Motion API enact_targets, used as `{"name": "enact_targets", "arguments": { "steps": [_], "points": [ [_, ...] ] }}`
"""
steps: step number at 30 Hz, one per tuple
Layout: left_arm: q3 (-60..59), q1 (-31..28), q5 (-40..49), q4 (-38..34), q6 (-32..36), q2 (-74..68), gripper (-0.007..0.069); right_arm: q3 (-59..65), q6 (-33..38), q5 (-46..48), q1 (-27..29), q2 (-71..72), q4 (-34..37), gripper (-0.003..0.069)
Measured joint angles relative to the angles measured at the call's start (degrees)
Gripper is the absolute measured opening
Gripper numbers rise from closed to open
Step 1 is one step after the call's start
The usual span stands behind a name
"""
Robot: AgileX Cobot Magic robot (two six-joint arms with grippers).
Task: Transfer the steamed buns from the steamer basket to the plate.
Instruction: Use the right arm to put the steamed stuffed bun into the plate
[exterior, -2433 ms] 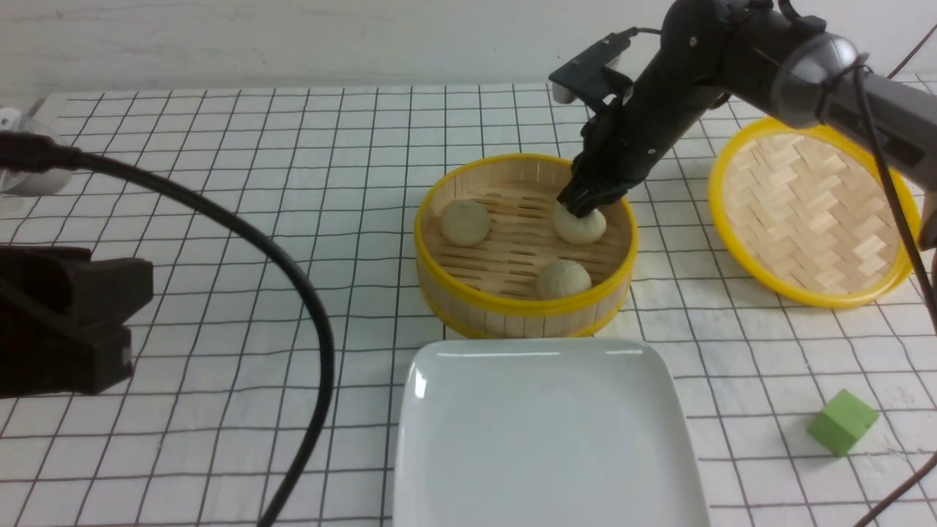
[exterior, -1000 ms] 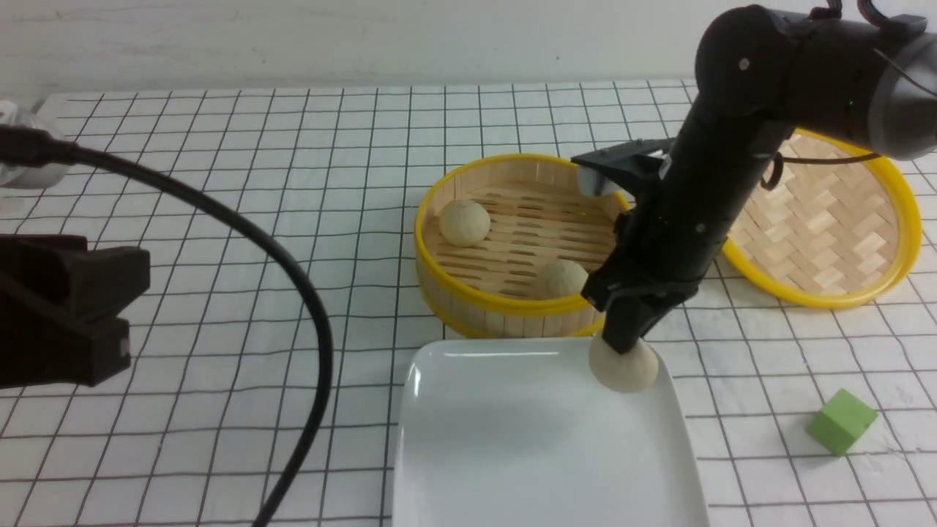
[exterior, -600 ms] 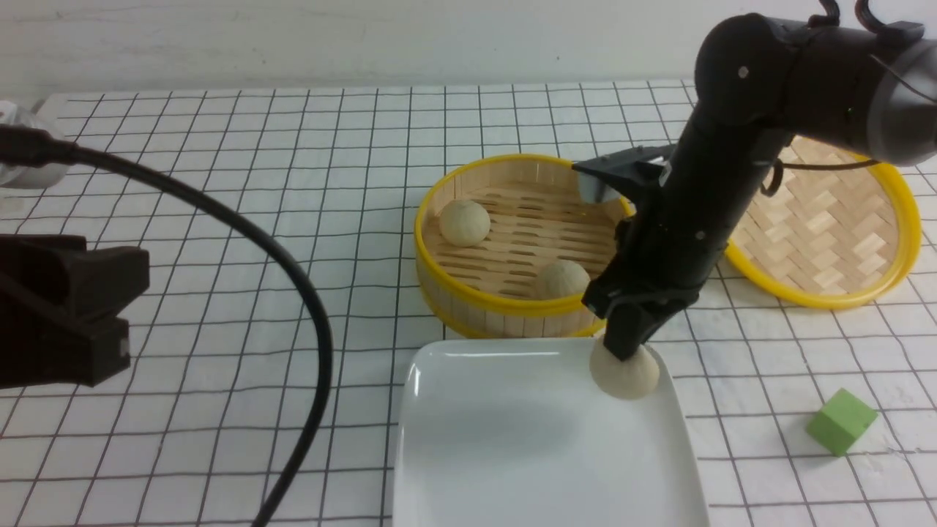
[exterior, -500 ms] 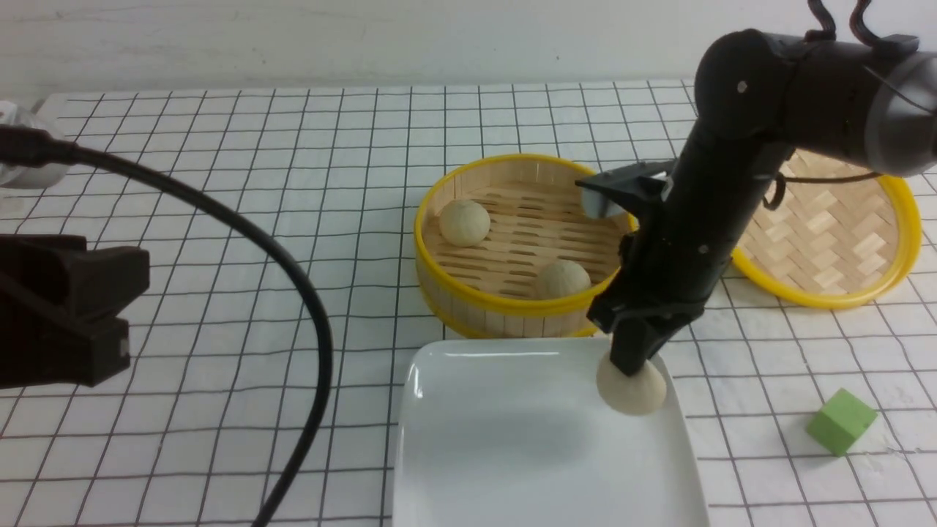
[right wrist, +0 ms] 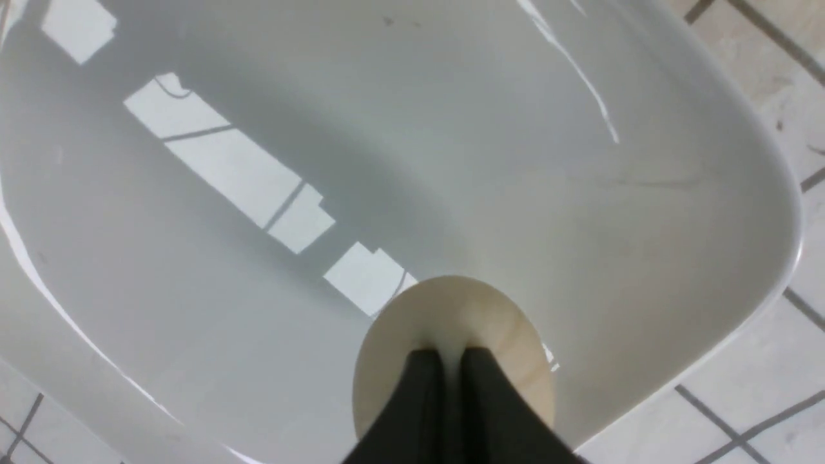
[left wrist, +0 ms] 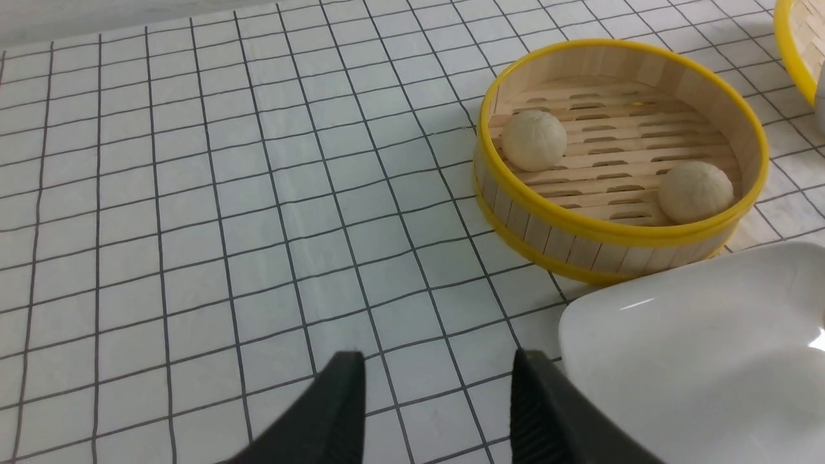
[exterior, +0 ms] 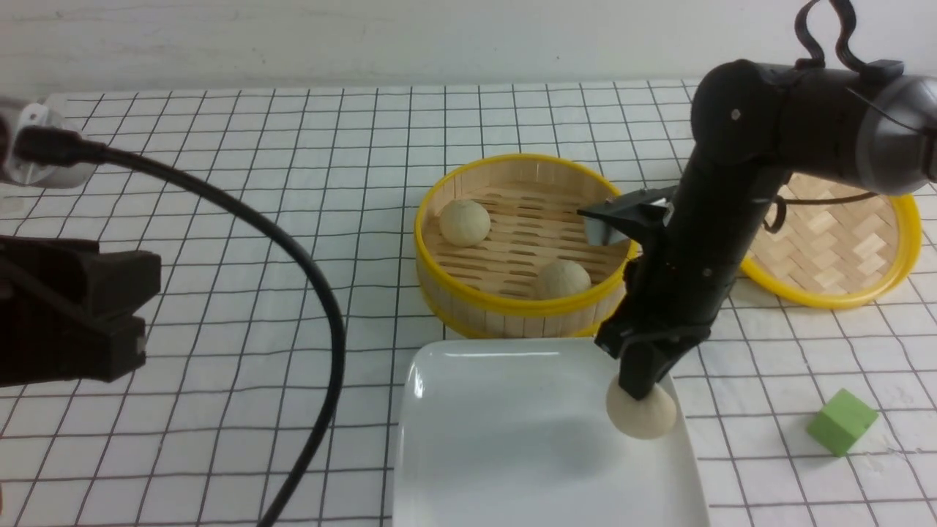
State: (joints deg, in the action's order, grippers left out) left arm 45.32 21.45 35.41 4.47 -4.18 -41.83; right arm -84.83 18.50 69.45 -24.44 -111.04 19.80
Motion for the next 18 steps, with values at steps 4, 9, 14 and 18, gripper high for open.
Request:
{"name": "enact_targets", "arguments": {
  "steps": [4,9,14,18],
  "points": [
    [0.0,0.0,0.0,0.0,0.0,0.0,0.0335,0.0,1.5,0.0,0.0,-0.2,-0.6,0.0134],
    [0.0,0.0,0.0,0.0,0.0,0.0,0.0335,0.0,2.4,-0.4,0.0,-0.2,-1.0,0.0309],
    [0.0,0.0,-0.1,0.0,0.0,0.0,0.0335,0.0,2.5,-2.5,0.0,-0.2,-0.8,0.0394],
    [0.0,0.0,-0.1,0.2,0.0,0.0,0.0335,0.0,4.4,-6.6,0.0,-0.2,0.3,0.0404]
  ]
}}
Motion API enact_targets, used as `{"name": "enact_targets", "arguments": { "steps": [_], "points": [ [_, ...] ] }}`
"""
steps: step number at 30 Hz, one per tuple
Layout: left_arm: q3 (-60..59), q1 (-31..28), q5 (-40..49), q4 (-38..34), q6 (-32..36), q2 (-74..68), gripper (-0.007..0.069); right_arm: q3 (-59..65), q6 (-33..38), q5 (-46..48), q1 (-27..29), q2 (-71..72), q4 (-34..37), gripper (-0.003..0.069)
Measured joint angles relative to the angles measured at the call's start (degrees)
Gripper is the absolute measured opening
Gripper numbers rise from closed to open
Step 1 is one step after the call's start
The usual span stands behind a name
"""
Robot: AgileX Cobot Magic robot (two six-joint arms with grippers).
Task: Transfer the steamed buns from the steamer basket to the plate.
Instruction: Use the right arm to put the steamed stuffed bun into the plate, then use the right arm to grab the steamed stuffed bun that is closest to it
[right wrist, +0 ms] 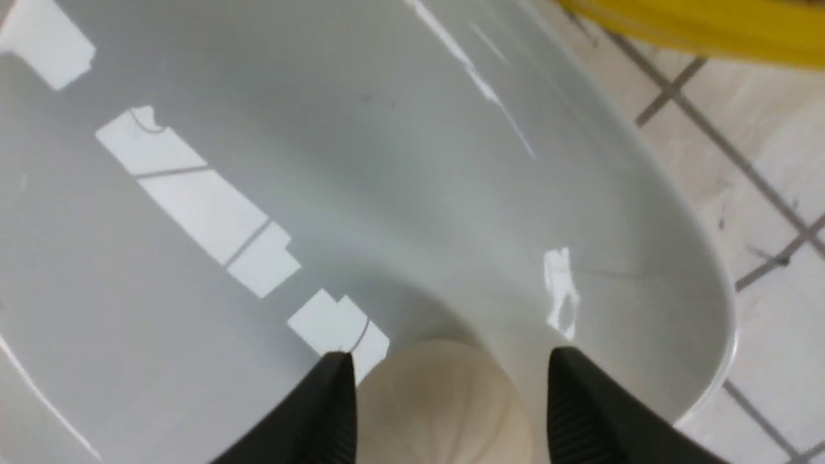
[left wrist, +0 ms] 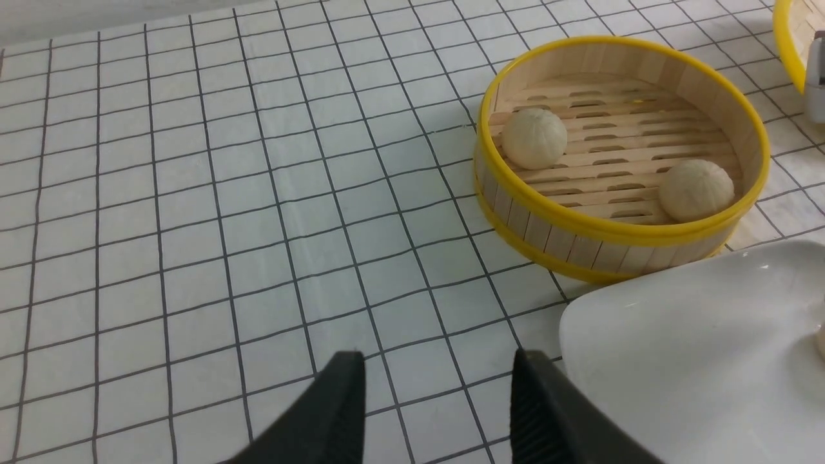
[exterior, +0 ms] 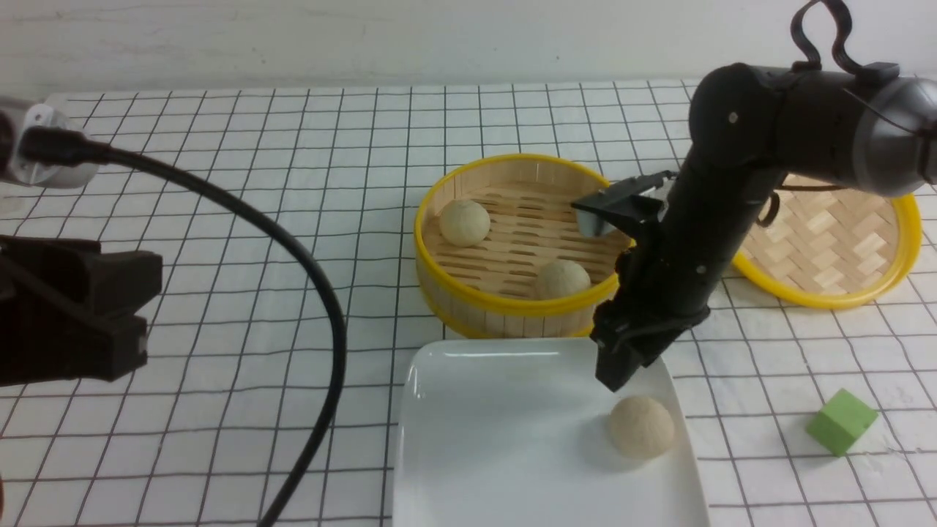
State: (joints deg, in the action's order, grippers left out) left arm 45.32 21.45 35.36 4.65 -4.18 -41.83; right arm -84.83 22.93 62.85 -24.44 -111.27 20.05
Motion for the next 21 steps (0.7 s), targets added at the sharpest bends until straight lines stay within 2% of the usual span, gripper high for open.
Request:
{"name": "enact_targets", "arguments": {
  "steps": [9,21],
  "points": [
    [0.0,0.0,-0.1,0.0,0.0,0.0,0.0335,-0.4,5.3,-9.7,0.0,2.6,5.5,0.0404],
    [0.0,0.0,0.0,1.4,0.0,0.0,0.0335,-5.2,5.5,-14.4,0.0,16.6,6.1,0.0404]
  ]
}}
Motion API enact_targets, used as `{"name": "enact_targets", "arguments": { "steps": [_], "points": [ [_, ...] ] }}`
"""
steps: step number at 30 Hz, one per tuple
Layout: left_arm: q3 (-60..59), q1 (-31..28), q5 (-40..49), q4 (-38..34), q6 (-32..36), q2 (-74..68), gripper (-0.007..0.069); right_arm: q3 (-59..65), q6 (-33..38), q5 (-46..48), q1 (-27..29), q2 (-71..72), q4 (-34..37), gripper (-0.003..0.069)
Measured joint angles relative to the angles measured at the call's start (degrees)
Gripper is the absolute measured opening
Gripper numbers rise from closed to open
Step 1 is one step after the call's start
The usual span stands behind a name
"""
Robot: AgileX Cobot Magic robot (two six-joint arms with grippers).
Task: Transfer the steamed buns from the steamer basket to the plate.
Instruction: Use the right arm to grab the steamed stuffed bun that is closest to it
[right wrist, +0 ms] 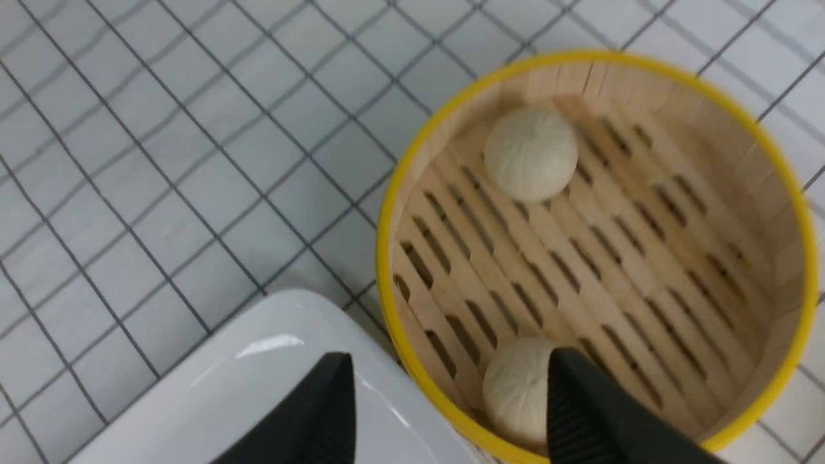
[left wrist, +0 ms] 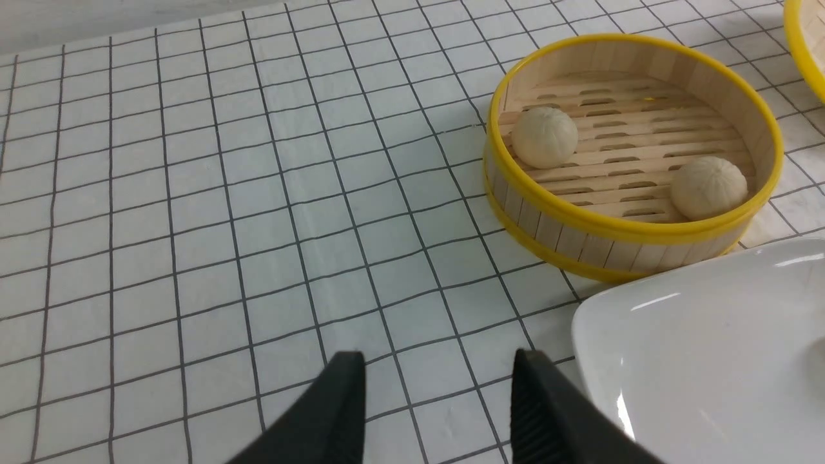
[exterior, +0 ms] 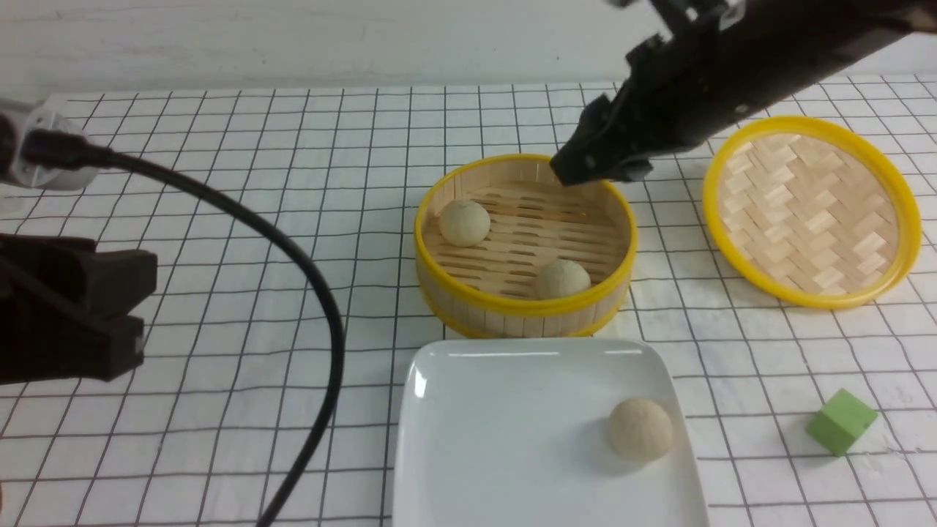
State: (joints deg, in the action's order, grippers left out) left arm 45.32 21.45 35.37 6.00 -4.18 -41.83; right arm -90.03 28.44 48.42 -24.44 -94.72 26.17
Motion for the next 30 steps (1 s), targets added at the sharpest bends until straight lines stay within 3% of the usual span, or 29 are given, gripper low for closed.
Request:
{"name": "enact_targets", "arguments": {
  "steps": [7,12,18,30],
  "points": [
    [0.0,0.0,-0.1,0.4,0.0,0.0,0.0335,0.0,0.0,0.5,0.0,3.3,-1.7,0.0404],
    [0.0,0.0,-0.2,0.6,0.0,0.0,0.0335,-0.4,-3.7,1.8,0.0,1.3,-5.4,0.0404],
    [0.0,0.0,-0.2,0.6,0.0,0.0,0.0335,-7.1,-9.5,7.3,0.0,-5.3,-11.4,0.0404],
    [0.0,0.0,-0.2,0.6,0.0,0.0,0.0335,-20.9,-11.2,19.2,0.0,-18.5,-12.0,0.0404]
  ]
}}
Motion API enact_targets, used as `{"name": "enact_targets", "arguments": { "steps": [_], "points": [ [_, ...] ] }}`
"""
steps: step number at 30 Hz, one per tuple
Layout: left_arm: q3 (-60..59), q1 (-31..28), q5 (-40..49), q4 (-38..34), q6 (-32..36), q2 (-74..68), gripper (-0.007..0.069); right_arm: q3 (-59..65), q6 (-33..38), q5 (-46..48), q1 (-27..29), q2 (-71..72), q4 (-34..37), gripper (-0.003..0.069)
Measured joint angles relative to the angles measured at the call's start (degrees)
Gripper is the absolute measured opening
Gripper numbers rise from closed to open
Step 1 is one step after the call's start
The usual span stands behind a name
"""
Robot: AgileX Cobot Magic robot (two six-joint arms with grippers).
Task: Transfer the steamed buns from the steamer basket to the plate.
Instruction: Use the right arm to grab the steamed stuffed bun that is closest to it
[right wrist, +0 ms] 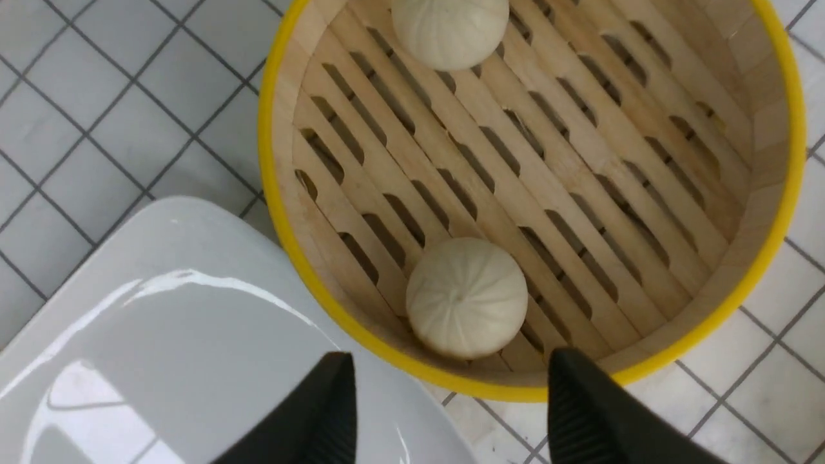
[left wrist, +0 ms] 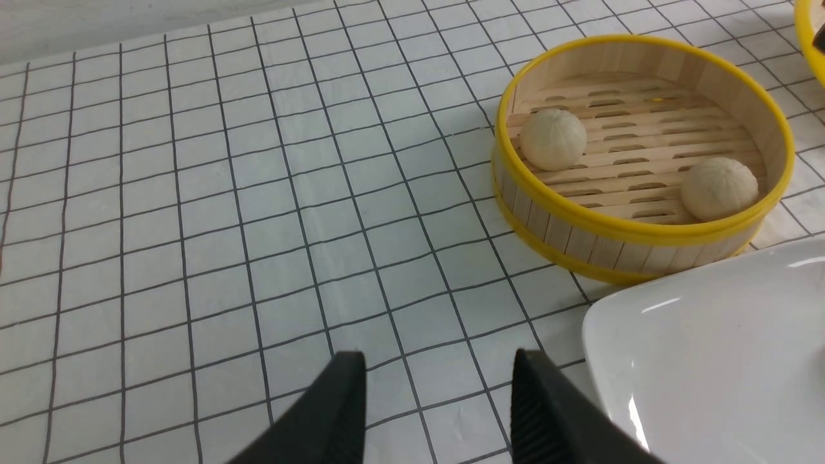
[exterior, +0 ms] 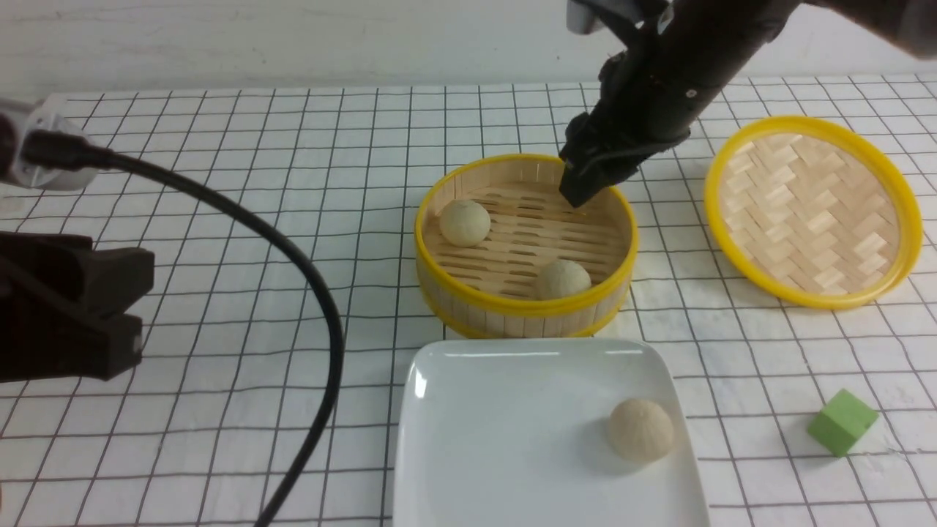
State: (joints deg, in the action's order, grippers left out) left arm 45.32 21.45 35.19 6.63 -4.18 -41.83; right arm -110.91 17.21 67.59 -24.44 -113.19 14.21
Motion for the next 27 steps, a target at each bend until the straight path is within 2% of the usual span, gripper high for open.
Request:
{"name": "enact_targets", "arguments": {
  "steps": [12,27],
  "points": [
    [0.0,0.0,0.2,0.0,0.0,0.0,0.0335,-0.3,1.1,-4.9,0.0,-9.2,-1.7,0.0388],
    [0.0,0.0,0.2,0.1,0.0,0.0,0.0335,-0.3,1.1,-5.1,0.0,-12.3,-1.3,0.0388]
  ]
}}
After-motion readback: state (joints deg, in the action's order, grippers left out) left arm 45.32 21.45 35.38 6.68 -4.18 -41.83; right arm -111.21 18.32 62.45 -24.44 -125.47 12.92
